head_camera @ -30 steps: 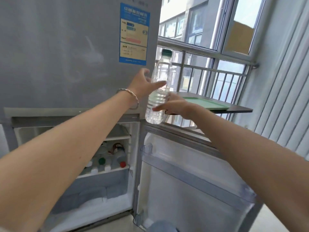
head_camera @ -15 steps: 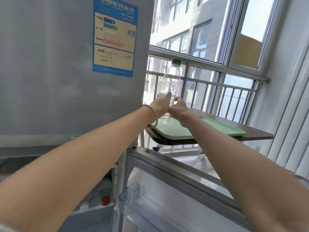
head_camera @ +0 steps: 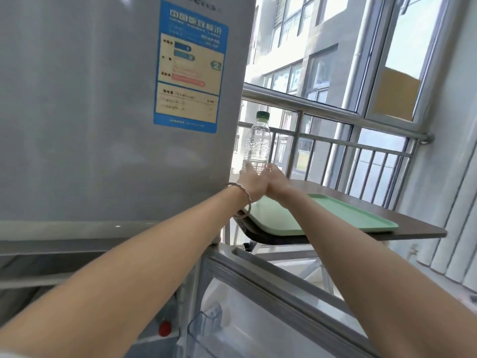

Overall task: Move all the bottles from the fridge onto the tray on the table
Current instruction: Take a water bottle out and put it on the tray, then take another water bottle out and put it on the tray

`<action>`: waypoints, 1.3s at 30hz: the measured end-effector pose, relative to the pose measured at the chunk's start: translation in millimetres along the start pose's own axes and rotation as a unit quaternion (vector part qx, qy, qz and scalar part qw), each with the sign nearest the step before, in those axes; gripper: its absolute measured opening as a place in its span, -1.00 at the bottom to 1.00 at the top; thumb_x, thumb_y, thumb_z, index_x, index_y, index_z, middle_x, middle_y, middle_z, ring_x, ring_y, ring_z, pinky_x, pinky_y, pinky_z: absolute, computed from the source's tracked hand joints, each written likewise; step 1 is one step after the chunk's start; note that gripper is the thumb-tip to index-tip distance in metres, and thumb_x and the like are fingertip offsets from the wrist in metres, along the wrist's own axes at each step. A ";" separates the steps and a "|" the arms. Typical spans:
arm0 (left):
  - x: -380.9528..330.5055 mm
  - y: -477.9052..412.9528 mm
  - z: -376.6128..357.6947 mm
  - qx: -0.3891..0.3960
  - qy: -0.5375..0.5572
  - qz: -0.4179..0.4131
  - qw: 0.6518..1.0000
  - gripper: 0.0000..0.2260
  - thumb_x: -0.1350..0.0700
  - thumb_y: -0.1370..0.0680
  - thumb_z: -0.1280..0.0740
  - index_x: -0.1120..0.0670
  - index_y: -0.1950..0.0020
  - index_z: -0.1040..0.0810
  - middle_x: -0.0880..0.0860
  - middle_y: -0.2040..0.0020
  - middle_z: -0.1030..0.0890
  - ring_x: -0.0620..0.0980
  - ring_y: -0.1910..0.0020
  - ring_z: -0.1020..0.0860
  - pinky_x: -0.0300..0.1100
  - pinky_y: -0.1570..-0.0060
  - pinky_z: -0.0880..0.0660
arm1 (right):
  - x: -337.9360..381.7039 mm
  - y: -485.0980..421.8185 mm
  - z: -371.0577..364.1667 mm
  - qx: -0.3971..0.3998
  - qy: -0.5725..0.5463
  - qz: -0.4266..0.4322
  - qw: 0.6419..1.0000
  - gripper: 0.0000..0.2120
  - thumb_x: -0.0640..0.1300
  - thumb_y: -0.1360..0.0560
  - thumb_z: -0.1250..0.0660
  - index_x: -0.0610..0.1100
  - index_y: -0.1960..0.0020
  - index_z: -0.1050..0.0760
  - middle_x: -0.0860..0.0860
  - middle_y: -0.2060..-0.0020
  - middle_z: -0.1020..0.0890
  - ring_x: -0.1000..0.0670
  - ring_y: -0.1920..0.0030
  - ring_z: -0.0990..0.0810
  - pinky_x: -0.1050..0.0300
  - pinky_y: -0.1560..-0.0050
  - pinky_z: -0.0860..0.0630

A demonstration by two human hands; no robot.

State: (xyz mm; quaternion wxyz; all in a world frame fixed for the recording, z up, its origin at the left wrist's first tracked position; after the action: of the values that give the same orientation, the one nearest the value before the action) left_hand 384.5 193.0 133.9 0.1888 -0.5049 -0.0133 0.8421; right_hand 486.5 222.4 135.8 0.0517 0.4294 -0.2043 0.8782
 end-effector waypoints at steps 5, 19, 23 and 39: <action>-18.1 49.2 19.4 0.032 -0.052 -0.053 0.997 -0.45 -0.07 -0.67 0.02 0.13 -0.59 0.05 0.21 -0.57 -0.13 0.16 -0.54 -0.18 -0.05 -0.45 -0.14 | 32.8 58.0 18.2 -0.064 0.115 0.056 0.990 -0.38 -0.21 -0.51 -0.32 -0.16 -0.51 -0.18 -0.20 -0.35 -0.48 -0.21 -0.26 -0.53 -0.11 -0.28 -0.48; 52.0 169.9 100.5 0.101 -0.296 -0.017 0.950 -0.50 -0.08 -0.67 0.06 0.20 -0.37 -0.44 0.18 -0.32 -0.51 0.14 -0.28 -0.48 -0.12 -0.16 -0.39 | 79.5 187.6 -84.6 0.109 0.203 0.133 0.964 -0.67 -0.12 -0.40 -0.51 -0.22 -0.08 -0.51 -0.04 0.24 -0.53 0.00 0.26 -0.47 0.12 0.30 -0.50; 115.4 183.7 111.6 0.147 -0.369 0.086 0.914 -0.45 -0.16 -0.65 0.09 0.12 -0.48 -0.34 0.13 -0.45 -0.38 0.16 -0.34 -0.43 -0.09 -0.18 -0.43 | 56.0 205.7 -150.3 0.218 0.183 0.083 0.955 -0.44 -0.04 -0.36 -0.53 -0.17 -0.27 -0.43 -0.09 0.01 -0.61 -0.10 0.03 -0.62 0.05 0.15 -0.63; 345.7 143.6 85.0 0.099 -0.475 0.156 0.860 -0.46 -0.03 -0.62 -0.12 -0.05 -0.58 -0.03 0.07 -0.60 0.02 0.15 -0.58 0.03 0.19 -0.46 -0.06 | -62.8 184.0 -353.4 0.399 0.328 0.056 0.854 -0.24 -0.05 -0.45 -0.47 -0.14 -0.52 -0.17 -0.12 -0.38 -0.45 -0.16 -0.36 -0.45 0.03 -0.28 -0.43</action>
State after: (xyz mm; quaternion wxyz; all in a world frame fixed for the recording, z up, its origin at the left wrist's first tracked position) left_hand 123.3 188.6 -147.4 0.0748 -0.0175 0.0611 0.9952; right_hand 217.8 202.5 -164.3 -0.1090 0.0878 0.1690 0.9756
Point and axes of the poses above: each hand's wrist, its own y-axis away from the middle knuckle, its own z-axis out of the back of the hand, x = y × z, the point moved 5 cm from there along -y, towards the middle knuckle
